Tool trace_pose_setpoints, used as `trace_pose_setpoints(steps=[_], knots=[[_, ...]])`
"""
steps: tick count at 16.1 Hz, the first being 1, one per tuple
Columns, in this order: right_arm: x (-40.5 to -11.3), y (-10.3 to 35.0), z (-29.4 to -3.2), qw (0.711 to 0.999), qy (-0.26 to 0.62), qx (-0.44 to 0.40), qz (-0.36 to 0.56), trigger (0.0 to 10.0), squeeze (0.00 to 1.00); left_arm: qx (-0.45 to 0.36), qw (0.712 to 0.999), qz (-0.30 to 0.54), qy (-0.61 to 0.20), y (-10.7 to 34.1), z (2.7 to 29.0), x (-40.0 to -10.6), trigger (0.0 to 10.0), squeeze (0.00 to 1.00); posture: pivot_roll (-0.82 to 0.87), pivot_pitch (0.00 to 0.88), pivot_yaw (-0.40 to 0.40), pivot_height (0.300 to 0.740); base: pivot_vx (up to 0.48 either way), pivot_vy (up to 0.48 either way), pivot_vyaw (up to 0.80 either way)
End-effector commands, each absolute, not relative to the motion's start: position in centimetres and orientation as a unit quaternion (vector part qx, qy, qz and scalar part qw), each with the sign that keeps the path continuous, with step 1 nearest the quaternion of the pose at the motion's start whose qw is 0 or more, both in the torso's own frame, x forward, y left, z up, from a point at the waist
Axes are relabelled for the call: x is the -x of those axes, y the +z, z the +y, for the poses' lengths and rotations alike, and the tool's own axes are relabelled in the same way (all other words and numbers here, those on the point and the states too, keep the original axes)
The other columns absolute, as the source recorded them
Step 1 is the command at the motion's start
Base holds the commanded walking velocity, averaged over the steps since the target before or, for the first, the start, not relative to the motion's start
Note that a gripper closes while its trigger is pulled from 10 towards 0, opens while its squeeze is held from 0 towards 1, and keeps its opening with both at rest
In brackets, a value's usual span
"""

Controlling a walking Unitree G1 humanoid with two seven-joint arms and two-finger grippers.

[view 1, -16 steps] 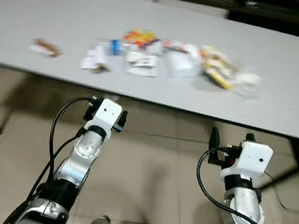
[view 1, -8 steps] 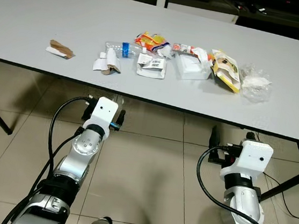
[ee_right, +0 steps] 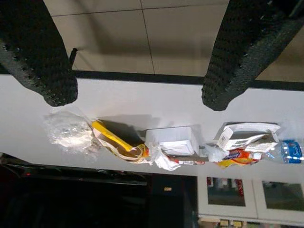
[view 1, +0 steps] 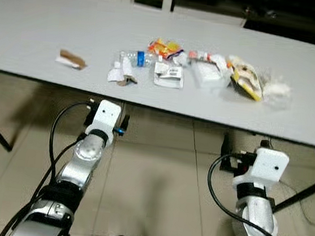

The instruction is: Picking trash to rubbish bin

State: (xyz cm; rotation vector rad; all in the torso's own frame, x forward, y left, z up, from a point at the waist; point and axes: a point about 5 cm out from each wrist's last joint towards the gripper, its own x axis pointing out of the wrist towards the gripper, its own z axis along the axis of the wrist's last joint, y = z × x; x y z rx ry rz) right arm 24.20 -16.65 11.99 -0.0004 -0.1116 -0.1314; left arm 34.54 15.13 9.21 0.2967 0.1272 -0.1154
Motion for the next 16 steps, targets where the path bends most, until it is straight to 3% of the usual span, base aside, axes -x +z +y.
trace_pose_setpoints(steps=[1, 16], knots=[[-23.90, 11.88, -17.15, 0.996, -0.079, 0.001, -0.050, 10.0, 0.00, -0.147, 0.984, 0.066, -0.071, 9.22, 14.47, -34.67, 10.0, 0.00, 0.19, 0.098, -0.043, 0.740, 0.000, 0.480, 0.00], [-23.45, 11.74, -17.19, 0.996, -0.083, 0.003, -0.042, 10.0, 0.00, -0.155, 0.982, 0.080, -0.076, 8.61, 14.23, -34.63, 10.0, 0.00, 0.18, 0.105, -0.040, 0.740, 0.000, 0.480, 0.00]])
